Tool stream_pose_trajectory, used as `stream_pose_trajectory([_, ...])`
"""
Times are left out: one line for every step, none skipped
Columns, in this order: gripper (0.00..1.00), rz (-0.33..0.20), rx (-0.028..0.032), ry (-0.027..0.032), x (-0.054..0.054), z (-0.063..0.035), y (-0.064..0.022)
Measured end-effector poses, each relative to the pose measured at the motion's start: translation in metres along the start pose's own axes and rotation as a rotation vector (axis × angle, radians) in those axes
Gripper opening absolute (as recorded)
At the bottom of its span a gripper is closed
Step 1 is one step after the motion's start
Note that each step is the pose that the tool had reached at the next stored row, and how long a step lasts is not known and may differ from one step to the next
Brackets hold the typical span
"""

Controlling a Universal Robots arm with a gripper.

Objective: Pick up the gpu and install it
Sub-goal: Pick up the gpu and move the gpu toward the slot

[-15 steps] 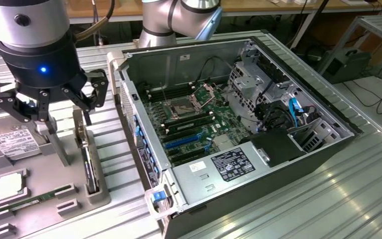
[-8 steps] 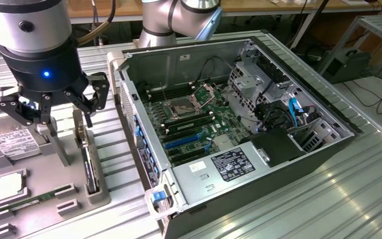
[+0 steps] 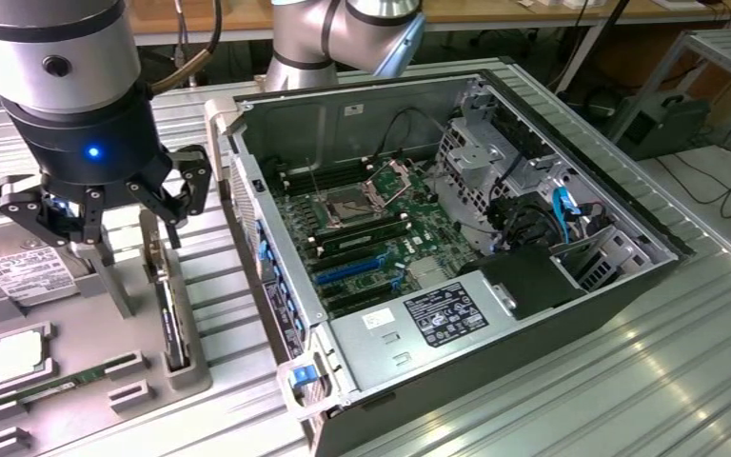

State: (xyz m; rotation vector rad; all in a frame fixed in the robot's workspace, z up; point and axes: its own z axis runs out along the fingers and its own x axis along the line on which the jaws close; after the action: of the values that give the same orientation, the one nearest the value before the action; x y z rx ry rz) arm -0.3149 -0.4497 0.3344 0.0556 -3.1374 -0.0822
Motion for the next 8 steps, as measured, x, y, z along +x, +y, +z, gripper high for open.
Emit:
stream_pose_trajectory([0.60, 0.000, -0.0001, -0.0001, 0.0000, 0.0006, -0.0005])
stream_pose_trajectory([0.60, -0.002, -0.0001, -0.0001, 0.0000, 0.0012, -0.0011])
stream_pose_trajectory([0.60, -0.006, -0.0001, 0.0000, 0.0000, 0.0019, -0.0016])
stream_pose_trajectory([0.60, -0.011, -0.0001, 0.0003, 0.0000, 0.0027, -0.0018])
stream_pose_trajectory([0.60, -0.017, -0.0001, 0.0007, 0.0000, 0.0036, -0.0020])
stream_pose_trajectory([0.60, -0.024, 0.0000, 0.0011, -0.0001, 0.0044, -0.0024])
stream_pose_trajectory([0.60, -0.029, 0.0000, 0.0014, -0.0001, 0.0050, -0.0029])
stream_pose_trajectory([0.60, -0.031, 0.0000, 0.0017, -0.0001, 0.0054, -0.0034])
